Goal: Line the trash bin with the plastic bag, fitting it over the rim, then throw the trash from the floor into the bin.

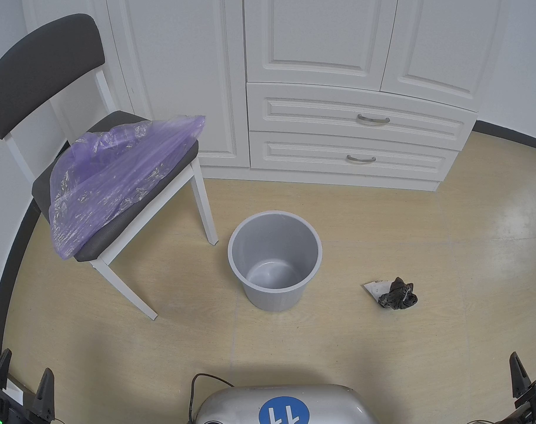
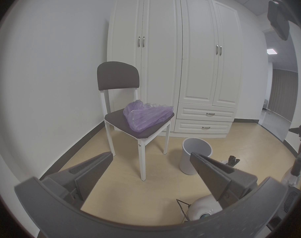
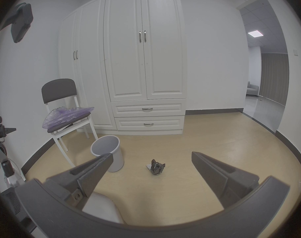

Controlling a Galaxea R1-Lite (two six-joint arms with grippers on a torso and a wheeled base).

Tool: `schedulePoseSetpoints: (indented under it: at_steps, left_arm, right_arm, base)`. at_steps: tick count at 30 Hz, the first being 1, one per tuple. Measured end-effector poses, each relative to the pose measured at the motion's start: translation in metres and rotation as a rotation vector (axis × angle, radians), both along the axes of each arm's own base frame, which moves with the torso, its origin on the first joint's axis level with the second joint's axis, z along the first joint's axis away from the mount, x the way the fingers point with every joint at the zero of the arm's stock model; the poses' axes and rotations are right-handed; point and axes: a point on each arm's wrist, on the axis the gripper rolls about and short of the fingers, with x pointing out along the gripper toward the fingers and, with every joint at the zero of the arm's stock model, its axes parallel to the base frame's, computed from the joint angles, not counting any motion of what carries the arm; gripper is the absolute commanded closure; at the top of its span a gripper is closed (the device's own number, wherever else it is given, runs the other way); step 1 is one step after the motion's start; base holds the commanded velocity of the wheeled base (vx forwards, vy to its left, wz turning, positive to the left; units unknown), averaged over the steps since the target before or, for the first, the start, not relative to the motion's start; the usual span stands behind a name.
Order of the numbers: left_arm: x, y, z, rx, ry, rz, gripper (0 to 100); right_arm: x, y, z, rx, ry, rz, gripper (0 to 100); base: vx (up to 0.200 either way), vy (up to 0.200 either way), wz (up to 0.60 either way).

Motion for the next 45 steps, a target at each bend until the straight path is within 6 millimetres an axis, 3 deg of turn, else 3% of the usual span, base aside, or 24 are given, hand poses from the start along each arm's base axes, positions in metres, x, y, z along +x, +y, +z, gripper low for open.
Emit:
schedulePoseSetpoints:
  at_steps: [25,33,40,45]
  left_arm:
    - [0.000,0.000,0.000,0.008,0.001,0.002,0]
    - [0.000,-0.002,0.000,0.130,-0.002,-0.069,0]
    - [0.000,-0.001,0.000,0.079,0.001,-0.044,0]
    - [0.000,0.000,0.000,0.028,0.003,-0.014,0]
  right_arm:
    - [0.000,0.000,0.000,-0.008,-0.003,-0.007,0]
    - [0.000,0.001,0.001,-0.115,-0.007,0.047,0]
    - [0.000,0.001,0.005,-0.063,-0.053,0.020,0]
    - [-0.002,-0.001,0.019,0.130,-0.190,-0.035,0]
  base:
    - [0.000,0.000,0.00]
    - [0.000,0.000,0.00]
    - [0.000,0.000,0.00]
    - [0.000,0.000,0.00]
